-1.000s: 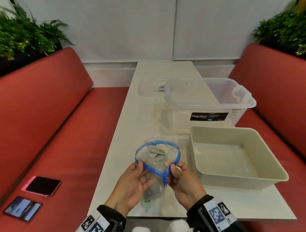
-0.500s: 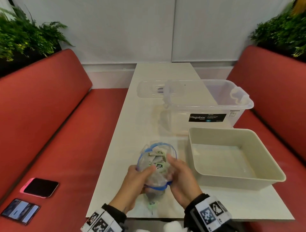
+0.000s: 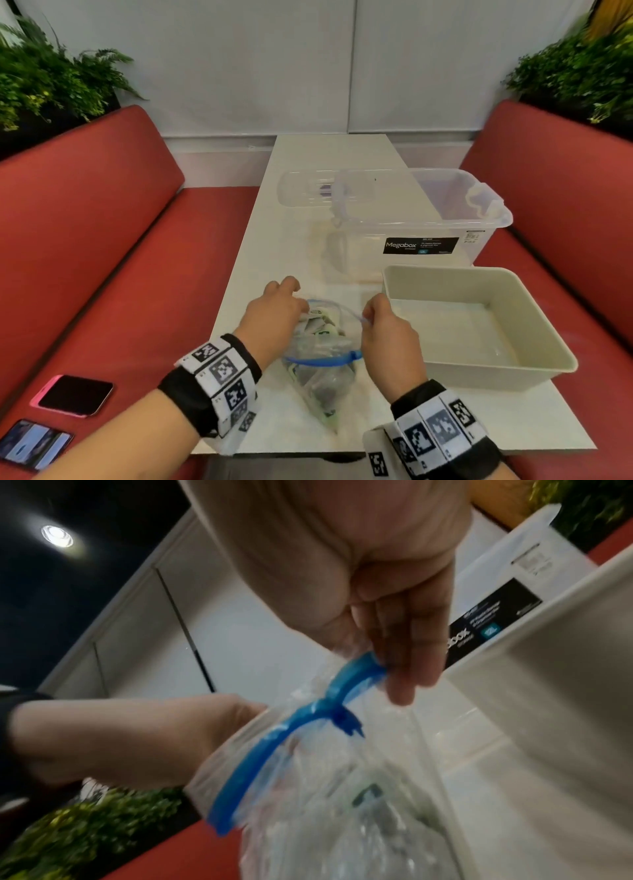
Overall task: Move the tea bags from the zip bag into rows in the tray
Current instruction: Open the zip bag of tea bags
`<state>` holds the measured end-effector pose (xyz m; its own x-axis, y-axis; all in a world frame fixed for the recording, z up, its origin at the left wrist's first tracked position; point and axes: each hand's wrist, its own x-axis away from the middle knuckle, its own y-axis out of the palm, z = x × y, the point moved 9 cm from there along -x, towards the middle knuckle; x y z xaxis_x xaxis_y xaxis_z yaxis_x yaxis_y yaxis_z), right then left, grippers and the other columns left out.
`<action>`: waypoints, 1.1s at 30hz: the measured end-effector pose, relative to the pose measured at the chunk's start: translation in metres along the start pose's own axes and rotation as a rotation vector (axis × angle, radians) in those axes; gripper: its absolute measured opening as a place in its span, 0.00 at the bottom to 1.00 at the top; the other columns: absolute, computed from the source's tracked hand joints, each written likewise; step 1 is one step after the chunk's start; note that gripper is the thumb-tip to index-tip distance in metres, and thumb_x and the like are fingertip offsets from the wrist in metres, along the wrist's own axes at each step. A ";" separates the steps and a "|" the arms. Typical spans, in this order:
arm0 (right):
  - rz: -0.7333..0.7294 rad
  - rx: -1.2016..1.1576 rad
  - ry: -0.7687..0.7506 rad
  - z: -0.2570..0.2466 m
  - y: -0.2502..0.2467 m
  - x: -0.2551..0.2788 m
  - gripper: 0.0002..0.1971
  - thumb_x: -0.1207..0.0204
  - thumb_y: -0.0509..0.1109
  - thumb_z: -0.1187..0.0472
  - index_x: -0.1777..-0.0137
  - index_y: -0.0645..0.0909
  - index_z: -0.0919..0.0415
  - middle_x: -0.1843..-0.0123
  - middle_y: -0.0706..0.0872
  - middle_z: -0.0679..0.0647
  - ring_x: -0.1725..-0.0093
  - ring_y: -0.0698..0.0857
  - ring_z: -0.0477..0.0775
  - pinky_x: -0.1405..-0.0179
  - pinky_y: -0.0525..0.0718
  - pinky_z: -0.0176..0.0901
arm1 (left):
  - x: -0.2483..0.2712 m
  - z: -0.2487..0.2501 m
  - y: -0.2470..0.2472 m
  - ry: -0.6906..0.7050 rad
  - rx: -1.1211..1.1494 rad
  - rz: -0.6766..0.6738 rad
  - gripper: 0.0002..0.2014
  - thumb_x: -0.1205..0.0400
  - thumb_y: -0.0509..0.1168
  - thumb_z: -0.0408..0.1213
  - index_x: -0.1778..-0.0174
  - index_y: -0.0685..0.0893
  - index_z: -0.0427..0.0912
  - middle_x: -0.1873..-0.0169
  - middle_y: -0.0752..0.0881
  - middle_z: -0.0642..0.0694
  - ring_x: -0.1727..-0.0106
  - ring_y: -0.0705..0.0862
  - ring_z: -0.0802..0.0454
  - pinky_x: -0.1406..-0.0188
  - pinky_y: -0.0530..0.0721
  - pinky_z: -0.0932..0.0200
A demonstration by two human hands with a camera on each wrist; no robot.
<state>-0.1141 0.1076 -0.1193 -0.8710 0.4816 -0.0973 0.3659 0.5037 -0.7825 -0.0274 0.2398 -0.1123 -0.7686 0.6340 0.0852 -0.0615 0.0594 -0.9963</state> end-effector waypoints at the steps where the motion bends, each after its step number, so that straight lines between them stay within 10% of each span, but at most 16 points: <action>1: 0.011 -0.005 0.008 0.003 -0.005 -0.003 0.07 0.23 0.62 0.67 0.55 0.67 0.55 0.64 0.81 0.53 0.63 0.79 0.61 0.67 0.70 0.47 | 0.001 -0.004 -0.002 0.003 -0.028 -0.012 0.25 0.22 0.60 0.25 0.29 0.74 0.48 0.28 0.63 0.46 0.33 0.69 0.45 0.49 0.79 0.54; 7: 0.103 0.054 -0.069 -0.012 -0.020 -0.011 0.12 0.28 0.68 0.67 0.65 0.70 0.52 0.62 0.76 0.47 0.64 0.77 0.55 0.69 0.69 0.44 | 0.011 -0.005 0.009 -0.017 0.029 -0.144 0.30 0.28 0.70 0.36 0.31 0.68 0.37 0.36 0.64 0.43 0.50 0.81 0.46 0.54 0.84 0.54; 12: 0.038 0.076 -0.049 -0.014 0.005 0.004 0.06 0.28 0.70 0.47 0.56 0.82 0.46 0.51 0.67 0.45 0.51 0.72 0.45 0.62 0.72 0.38 | 0.023 -0.006 0.011 -0.187 0.249 -0.063 0.31 0.25 0.67 0.55 0.32 0.70 0.40 0.38 0.69 0.46 0.45 0.81 0.46 0.47 0.81 0.54; 17: -0.052 0.098 0.070 -0.007 0.018 0.008 0.18 0.25 0.62 0.39 0.44 0.80 0.50 0.46 0.76 0.49 0.50 0.83 0.54 0.57 0.75 0.42 | 0.036 -0.003 0.003 -0.212 0.173 0.014 0.20 0.19 0.60 0.47 0.33 0.72 0.43 0.39 0.71 0.46 0.46 0.82 0.48 0.53 0.78 0.59; 24: -0.087 -0.005 0.011 -0.007 0.008 0.002 0.11 0.27 0.67 0.68 0.52 0.75 0.50 0.55 0.82 0.45 0.53 0.83 0.54 0.63 0.69 0.39 | 0.054 -0.011 0.004 -0.258 0.139 -0.031 0.32 0.28 0.65 0.61 0.34 0.68 0.46 0.40 0.70 0.50 0.45 0.81 0.49 0.58 0.73 0.59; 29: -0.071 -0.205 0.004 -0.001 0.008 0.006 0.18 0.32 0.71 0.73 0.56 0.68 0.52 0.59 0.83 0.44 0.64 0.81 0.52 0.62 0.77 0.43 | 0.054 -0.010 -0.019 -0.194 0.350 0.208 0.24 0.32 0.70 0.63 0.52 0.74 0.50 0.39 0.67 0.57 0.38 0.70 0.57 0.56 0.71 0.63; 33: -0.067 -0.355 0.073 0.013 0.011 0.005 0.16 0.29 0.67 0.75 0.52 0.72 0.52 0.61 0.88 0.46 0.61 0.85 0.43 0.62 0.79 0.34 | 0.034 -0.004 -0.018 -0.094 0.412 0.315 0.24 0.26 0.70 0.52 0.37 0.72 0.52 0.43 0.75 0.57 0.41 0.73 0.56 0.51 0.72 0.64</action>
<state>-0.1184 0.1064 -0.1359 -0.8760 0.4824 0.0014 0.4107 0.7474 -0.5222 -0.0499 0.2632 -0.0912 -0.8430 0.4991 -0.2006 -0.0492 -0.4429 -0.8952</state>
